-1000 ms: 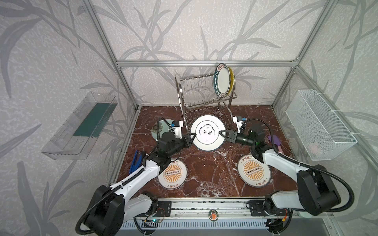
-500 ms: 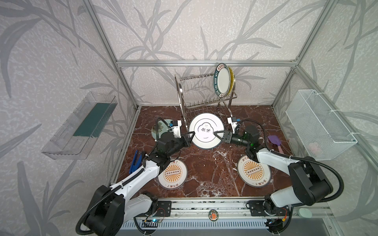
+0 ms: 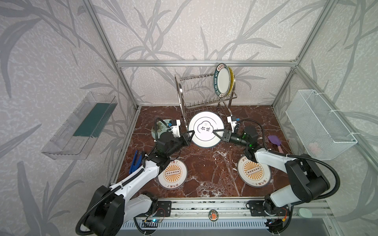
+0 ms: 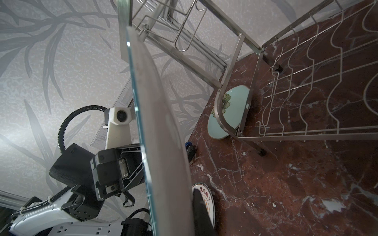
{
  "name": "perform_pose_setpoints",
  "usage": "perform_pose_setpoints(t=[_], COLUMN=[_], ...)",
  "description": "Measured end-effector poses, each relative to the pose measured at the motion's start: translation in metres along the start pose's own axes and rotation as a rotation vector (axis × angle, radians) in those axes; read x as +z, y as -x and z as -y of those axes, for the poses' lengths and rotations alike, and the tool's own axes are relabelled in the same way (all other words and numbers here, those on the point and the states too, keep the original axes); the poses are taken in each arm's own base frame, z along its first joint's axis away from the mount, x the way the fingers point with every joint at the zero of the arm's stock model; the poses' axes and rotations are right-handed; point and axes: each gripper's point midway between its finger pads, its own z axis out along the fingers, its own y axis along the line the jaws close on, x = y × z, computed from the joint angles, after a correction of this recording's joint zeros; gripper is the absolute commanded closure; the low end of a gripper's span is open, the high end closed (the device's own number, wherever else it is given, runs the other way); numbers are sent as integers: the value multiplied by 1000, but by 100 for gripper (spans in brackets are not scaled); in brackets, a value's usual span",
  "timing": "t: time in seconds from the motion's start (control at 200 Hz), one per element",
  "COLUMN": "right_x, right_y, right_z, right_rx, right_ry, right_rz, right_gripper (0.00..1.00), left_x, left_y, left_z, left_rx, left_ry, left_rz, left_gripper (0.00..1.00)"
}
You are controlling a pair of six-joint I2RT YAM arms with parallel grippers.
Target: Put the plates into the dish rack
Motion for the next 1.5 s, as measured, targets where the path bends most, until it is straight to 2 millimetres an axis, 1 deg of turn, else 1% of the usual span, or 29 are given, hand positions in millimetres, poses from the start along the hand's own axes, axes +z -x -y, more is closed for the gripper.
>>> perform_pose_setpoints(t=[0.175,0.31,0.495,0.59,0.73,0.89,1.34,1.5], right_x=[0,0,-1,-1,-2,-4,-22,-29], right_y=[0,-4,-3,-1,-8,-11,-2,3], right_z=[1,0,-11,-16,-9,-4,2,4], right_rx=[-2,-4,-33,-67,-70,-73,-128,-138], right_ry=[-2,-9,-4,0,-27,-58,-158,-183], right_rz=[-2,-16,-24,-23,-49,-60,-34,-24], right_gripper=[100,100,100,100,100,100,100,100], left_x=[0,-4,-13,-14,-14,-14,-15,-16], left_y=[0,-2,1,2,1,-1,1,7], left_z=[0,-1,5,4,1,0,-3,3], left_rx=[1,5,34,60,81,92,173,208], left_ry=[3,17,20,33,52,59,107,114], left_rz=[-2,-12,-7,-7,-21,-29,-63,-70], left_gripper=[100,100,90,81,73,67,61,60])
